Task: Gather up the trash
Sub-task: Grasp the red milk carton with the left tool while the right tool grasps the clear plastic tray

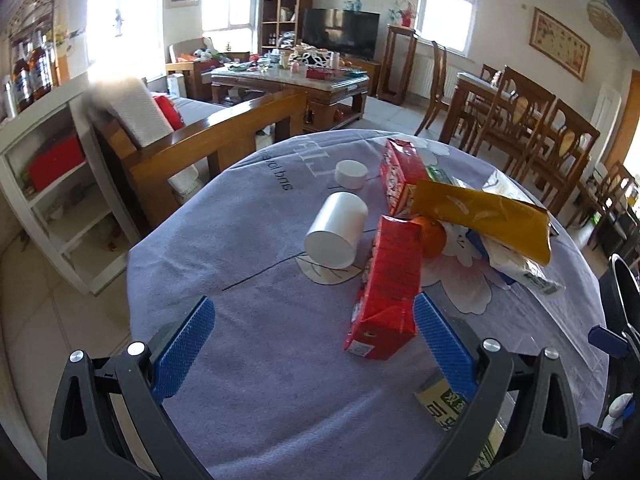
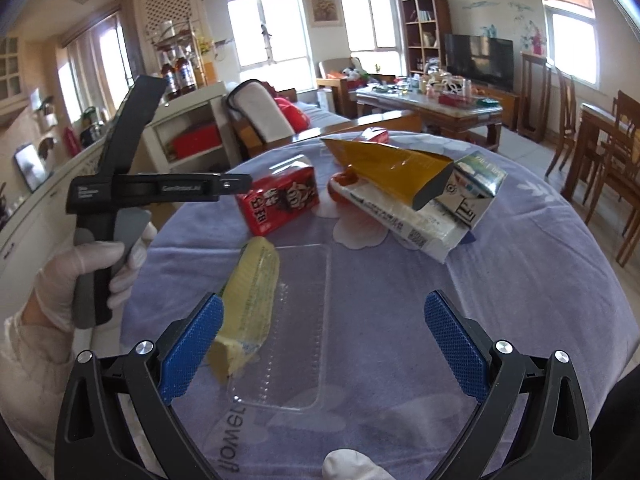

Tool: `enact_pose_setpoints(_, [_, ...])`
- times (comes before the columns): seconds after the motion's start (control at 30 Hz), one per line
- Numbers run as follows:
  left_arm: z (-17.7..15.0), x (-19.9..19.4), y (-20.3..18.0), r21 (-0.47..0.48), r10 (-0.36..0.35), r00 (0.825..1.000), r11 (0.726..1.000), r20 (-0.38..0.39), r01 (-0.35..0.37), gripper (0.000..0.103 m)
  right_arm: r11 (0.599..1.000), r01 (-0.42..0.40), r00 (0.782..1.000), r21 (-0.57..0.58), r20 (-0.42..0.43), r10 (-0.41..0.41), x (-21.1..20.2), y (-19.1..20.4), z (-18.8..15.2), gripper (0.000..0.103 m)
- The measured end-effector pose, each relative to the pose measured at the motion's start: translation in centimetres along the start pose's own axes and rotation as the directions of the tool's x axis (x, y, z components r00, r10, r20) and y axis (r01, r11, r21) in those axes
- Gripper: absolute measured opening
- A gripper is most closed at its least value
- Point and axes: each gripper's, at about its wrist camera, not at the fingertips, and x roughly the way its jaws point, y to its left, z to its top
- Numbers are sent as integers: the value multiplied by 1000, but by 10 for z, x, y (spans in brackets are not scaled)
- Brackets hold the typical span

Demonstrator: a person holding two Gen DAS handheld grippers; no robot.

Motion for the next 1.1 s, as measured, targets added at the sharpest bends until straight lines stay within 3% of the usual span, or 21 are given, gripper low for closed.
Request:
enact_pose_setpoints(0.13, [1, 11, -17, 67, -24, 1000, 997, -19, 26, 98, 998, -52, 998, 25, -35, 53, 2, -3, 2, 98])
enact_pose_setpoints(0.27, [4, 24, -19, 55, -68, 996, 996, -58, 71, 98, 996, -69, 996, 48, -57, 71, 8, -9, 0, 88])
enact_pose_setpoints(0.4, [5, 29, -24, 56, -58, 995, 996, -78, 63, 96, 995, -81, 994, 51, -73, 84, 12, -9, 1, 87])
enact_pose_setpoints(0.47, [5, 32, -26, 51, -66, 994, 996, -89, 70, 89, 996, -75, 993, 42, -86, 78, 14, -6, 1, 83])
enact_pose_setpoints(0.53, [5, 37, -26, 37, -62, 991, 997, -116, 66, 63, 997, -68, 992, 40, -104, 72, 18, -6, 2, 80])
enact_pose_setpoints(0.7, [7, 40, -22, 5, -90, 986, 996, -142, 92, 44, 995, -74, 988, 64, -130, 82, 25, -12, -1, 65])
enact_pose_setpoints(0.73, [7, 40, -22, 3, -93, 986, 996, -141, 94, 38, 995, -70, 988, 70, -135, 79, 28, -13, -2, 58])
enact_pose_setpoints(0.83, [8, 37, -21, -10, -104, 986, 995, -130, 103, 33, 993, -76, 988, 87, -130, 87, 28, -16, -6, 57])
enact_pose_setpoints(1.1, [10, 20, -19, -11, -154, 987, 988, -43, 154, 32, 989, -72, 992, 127, -96, 85, 22, -28, -7, 47])
